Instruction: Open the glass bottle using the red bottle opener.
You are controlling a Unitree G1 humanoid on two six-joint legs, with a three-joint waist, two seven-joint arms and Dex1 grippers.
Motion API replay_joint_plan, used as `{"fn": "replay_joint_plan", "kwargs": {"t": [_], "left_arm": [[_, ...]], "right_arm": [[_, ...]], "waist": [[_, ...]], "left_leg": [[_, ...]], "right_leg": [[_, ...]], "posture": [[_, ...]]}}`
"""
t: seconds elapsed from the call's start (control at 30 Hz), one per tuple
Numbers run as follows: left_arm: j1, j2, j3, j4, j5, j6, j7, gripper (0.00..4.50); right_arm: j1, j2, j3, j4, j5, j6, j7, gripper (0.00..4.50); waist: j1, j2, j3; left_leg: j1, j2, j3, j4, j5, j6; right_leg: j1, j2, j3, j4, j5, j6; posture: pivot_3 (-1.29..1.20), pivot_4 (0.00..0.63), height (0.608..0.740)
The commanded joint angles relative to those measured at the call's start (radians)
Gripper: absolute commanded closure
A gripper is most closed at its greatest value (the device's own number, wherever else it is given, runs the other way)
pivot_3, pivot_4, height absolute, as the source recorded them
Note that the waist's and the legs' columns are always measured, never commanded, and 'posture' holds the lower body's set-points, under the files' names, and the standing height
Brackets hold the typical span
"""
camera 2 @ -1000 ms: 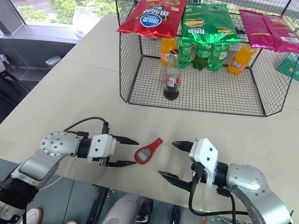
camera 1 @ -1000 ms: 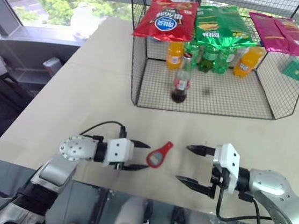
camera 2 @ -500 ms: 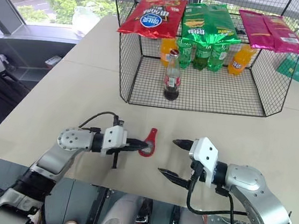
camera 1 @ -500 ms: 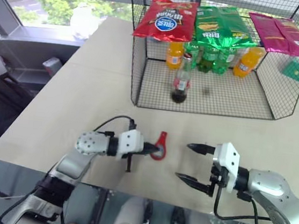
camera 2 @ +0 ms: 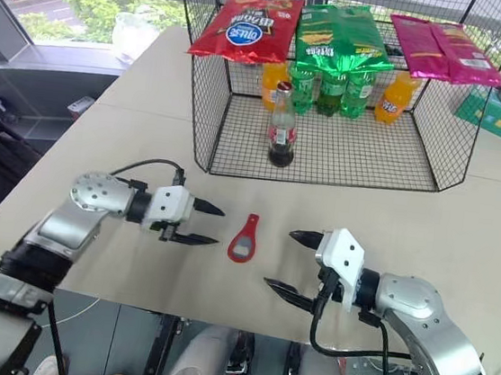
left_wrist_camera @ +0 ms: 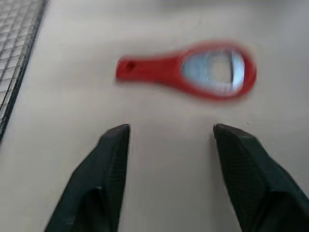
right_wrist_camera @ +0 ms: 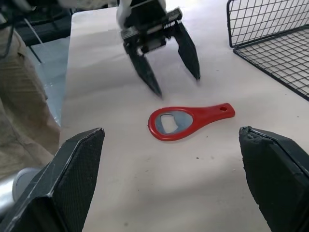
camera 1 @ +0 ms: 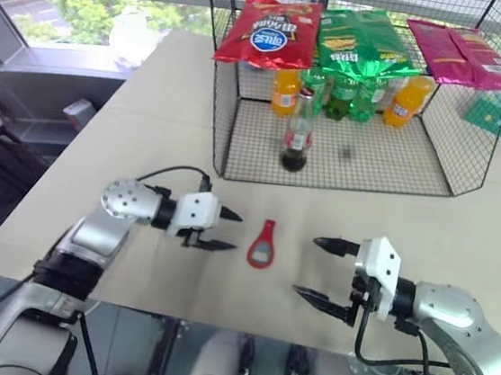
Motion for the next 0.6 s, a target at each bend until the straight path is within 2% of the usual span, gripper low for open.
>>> {"fn": "replay_joint_plan", "kwargs": {"t": [0.03, 0.17, 0.23, 0.43, 0.6], "left_arm": [[-0.004, -0.045, -0.049, -0.003, 0.016, -0.042, -0.023, 1.59], [-0.032, -0.163, -0.06, -0.079, -0.033, 0.056, 0.017, 1.59], [-0.053, -0.19, -0.06, -0.09, -0.025, 0.068, 0.029, 1.59], [-0.114, -0.207, -0.058, -0.058, -0.019, 0.073, 0.045, 1.59], [-0.152, -0.165, -0.079, 0.016, -0.023, 0.044, -0.06, 1.59]], "right_arm": [[0.006, 0.009, -0.014, -0.035, 0.0, -0.018, -0.012, 0.0], [0.013, 0.013, -0.014, -0.043, -0.003, -0.017, -0.023, 0.0], [0.015, 0.014, -0.017, -0.044, -0.005, -0.017, -0.026, 0.0], [0.015, 0.02, -0.018, -0.037, -0.011, -0.024, -0.034, 0.0], [0.021, 0.023, -0.016, -0.027, -0.014, -0.032, -0.033, 0.0]], "waist": [[0.001, 0.0, 0.0], [0.008, -0.001, 0.0], [0.005, -0.003, 0.001], [-0.002, -0.003, 0.001], [-0.001, -0.003, 0.001]], "left_leg": [[0.0, 0.0, 0.0, 0.0, 0.0, 0.0], [-0.001, -0.001, 0.0, 0.003, -0.001, 0.001], [-0.003, 0.0, 0.0, 0.008, -0.002, 0.003], [-0.001, 0.001, 0.0, 0.01, -0.002, 0.003], [-0.001, 0.001, 0.0, 0.011, -0.002, 0.003]], "right_leg": [[0.0, 0.0, 0.0, 0.0, 0.001, -0.001], [0.0, 0.0, 0.0, 0.001, 0.001, -0.001], [0.0, 0.0, 0.0, 0.004, -0.001, 0.001], [0.0, 0.0, 0.0, 0.008, -0.001, 0.001], [0.0, 0.0, 0.0, 0.008, -0.001, 0.001]], "posture": [[0.0, 0.15, 0.74], [0.0, 0.15, 0.74], [0.0, 0.15, 0.74], [0.0, 0.15, 0.74], [0.0, 0.15, 0.74]]}}
